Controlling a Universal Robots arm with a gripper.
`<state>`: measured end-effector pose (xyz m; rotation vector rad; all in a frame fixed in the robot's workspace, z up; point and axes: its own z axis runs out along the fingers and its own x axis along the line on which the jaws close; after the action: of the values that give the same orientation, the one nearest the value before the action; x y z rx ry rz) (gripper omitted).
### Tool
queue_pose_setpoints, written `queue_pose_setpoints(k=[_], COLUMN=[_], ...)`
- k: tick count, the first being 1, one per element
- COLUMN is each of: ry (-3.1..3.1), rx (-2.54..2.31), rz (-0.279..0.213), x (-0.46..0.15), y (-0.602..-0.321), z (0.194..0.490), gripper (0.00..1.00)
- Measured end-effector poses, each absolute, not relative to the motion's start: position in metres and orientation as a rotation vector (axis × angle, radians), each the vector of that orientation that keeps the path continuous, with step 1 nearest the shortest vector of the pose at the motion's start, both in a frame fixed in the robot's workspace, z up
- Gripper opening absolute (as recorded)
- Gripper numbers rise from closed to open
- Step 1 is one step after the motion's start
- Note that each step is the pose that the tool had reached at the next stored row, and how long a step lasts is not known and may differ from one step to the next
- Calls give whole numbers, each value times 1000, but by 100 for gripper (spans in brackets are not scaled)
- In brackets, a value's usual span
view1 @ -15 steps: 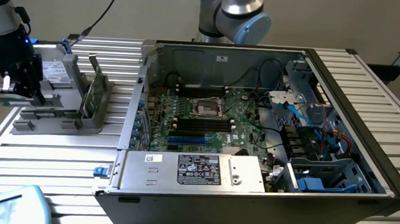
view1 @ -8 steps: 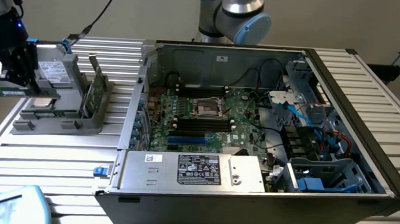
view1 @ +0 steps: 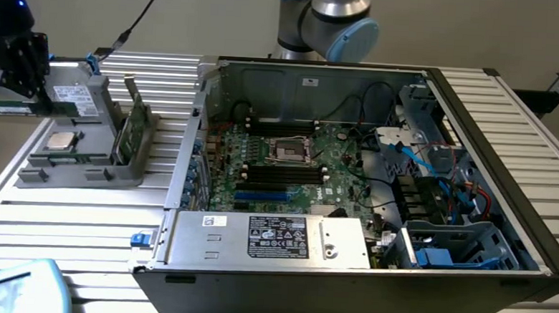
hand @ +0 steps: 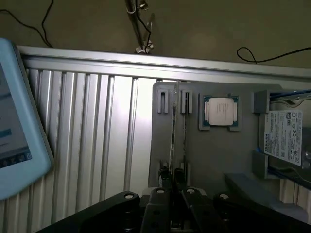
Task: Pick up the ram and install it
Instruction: 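Pick up the ram and move it above insertion slot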
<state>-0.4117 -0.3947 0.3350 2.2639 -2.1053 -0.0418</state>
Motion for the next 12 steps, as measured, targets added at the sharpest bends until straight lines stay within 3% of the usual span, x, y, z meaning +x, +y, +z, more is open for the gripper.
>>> queue_pose_setpoints(k=[8, 12], ry=[-2105, -2103], rx=[2267, 2268], rz=[-44, -44], x=[-395, -394], y=[-395, -395], z=[372, 374], gripper=[14, 14])
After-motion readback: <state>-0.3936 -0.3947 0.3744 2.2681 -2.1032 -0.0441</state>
